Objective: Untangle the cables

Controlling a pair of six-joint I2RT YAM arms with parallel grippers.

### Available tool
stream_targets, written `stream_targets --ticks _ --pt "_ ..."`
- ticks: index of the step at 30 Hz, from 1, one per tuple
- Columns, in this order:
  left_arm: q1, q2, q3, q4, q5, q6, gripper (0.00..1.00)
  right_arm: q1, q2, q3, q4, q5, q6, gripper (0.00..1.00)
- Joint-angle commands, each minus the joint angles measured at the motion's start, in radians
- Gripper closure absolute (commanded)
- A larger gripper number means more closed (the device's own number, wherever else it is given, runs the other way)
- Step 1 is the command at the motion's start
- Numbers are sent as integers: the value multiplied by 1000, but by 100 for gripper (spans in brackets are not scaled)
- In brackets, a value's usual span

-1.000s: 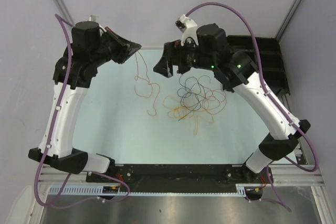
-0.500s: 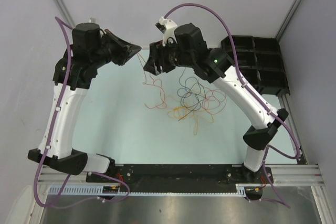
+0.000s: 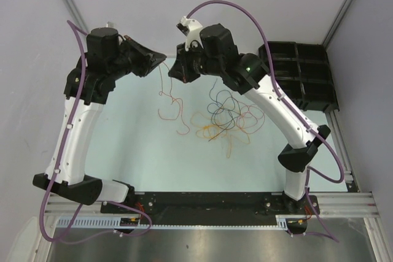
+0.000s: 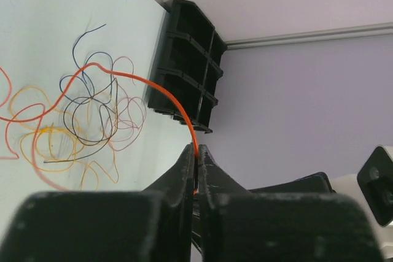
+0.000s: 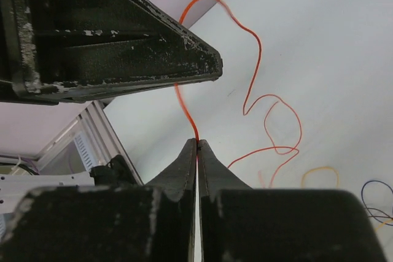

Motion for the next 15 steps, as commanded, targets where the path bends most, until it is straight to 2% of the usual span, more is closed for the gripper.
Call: stream_targets --ticks 1,2,3,4,8,12,15 --pt "-6 -19 -14 68 53 7 70 4 17 70 12 -6 2 100" --pt "-5 -17 -15 68 59 19 35 -4 17 98 5 9 2 100" --pt "-5 -17 -14 63 59 43 16 -11 15 114 2 15 4 100" --pt "-3 -20 -14 54 59 57 2 -28 12 128 0 29 7 100" --pt "21 -49 -52 13 47 117 0 -152 -23 159 38 -15 67 100" --pt "54 -121 -190 36 49 136 0 -301 -52 165 71 -65 104 100" --pt "74 -175 -260 48 36 165 0 -355 -75 168 81 -58 93 100"
